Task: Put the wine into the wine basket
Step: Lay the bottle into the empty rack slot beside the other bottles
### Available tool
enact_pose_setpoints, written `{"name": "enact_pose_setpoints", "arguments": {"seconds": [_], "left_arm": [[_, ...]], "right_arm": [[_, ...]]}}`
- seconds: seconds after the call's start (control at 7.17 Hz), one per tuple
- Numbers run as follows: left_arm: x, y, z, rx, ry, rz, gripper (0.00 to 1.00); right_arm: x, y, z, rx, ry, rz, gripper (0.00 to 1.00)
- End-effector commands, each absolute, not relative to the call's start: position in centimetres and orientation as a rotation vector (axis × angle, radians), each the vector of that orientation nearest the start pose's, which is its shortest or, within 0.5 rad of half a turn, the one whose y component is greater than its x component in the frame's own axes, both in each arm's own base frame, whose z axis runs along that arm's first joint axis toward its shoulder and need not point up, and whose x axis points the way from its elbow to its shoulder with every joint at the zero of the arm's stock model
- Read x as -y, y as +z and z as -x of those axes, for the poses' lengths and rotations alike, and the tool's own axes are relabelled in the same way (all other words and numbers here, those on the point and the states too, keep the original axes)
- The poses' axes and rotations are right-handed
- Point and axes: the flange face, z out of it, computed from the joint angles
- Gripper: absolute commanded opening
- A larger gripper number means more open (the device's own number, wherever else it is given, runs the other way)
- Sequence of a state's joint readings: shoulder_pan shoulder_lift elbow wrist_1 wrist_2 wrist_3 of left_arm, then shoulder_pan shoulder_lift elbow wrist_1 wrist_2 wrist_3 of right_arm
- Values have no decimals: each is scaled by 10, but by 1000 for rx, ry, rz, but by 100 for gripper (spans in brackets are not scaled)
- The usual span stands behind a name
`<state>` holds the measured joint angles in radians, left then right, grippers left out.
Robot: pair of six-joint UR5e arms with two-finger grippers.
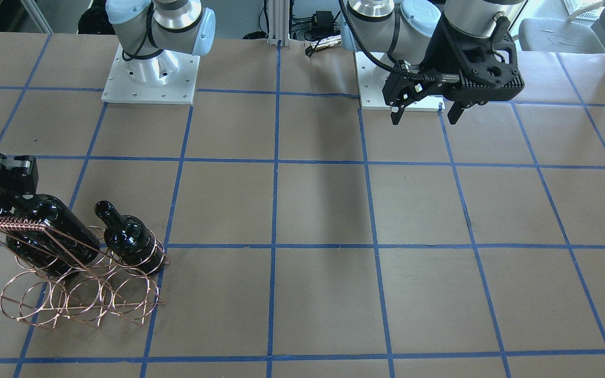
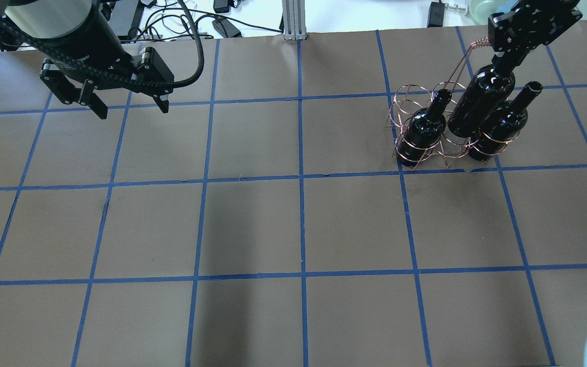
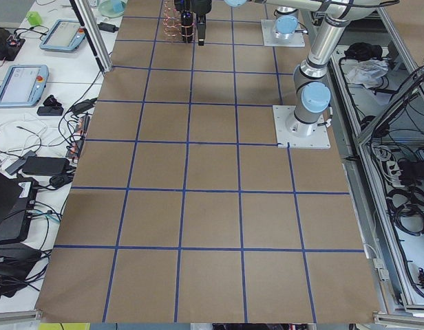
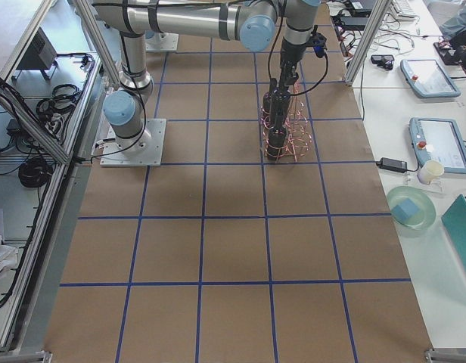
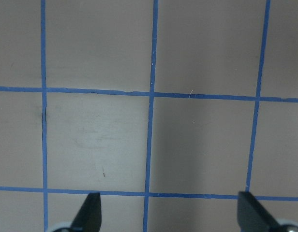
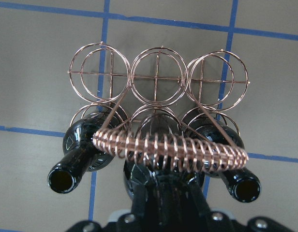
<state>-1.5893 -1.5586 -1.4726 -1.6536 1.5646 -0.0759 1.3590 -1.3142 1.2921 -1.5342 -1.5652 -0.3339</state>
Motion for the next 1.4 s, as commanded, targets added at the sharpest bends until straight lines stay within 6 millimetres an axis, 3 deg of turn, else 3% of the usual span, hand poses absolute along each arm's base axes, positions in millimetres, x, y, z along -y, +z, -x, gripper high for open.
{"name": "enact_pose_setpoints", "arguments": {"seconds": [0.0, 0.28, 0.56, 0.84, 0.98, 1.12, 1.26], "left_arm": [[484, 535, 142, -3144, -46, 89, 100], [484, 535, 142, -3144, -46, 87, 100], [485, 534, 142, -3147, -43, 87, 100], [485, 534, 142, -3148, -45, 87, 100], [485, 534, 142, -3147, -43, 87, 100], [485, 534, 142, -3147, -43, 87, 100], [485, 534, 142, -3147, -43, 87, 100]], "right_arm": [[619, 472, -5, -3125, 23, 199, 7], [621, 454, -5, -3123, 30, 204, 9], [633, 398, -13, -3124, 21, 223, 13], [633, 392, -29, -3126, 15, 255, 17], [634, 391, -29, -3127, 11, 264, 69], [632, 398, -29, -3136, 0, 256, 100], [623, 420, -33, -3132, -51, 260, 100]]}}
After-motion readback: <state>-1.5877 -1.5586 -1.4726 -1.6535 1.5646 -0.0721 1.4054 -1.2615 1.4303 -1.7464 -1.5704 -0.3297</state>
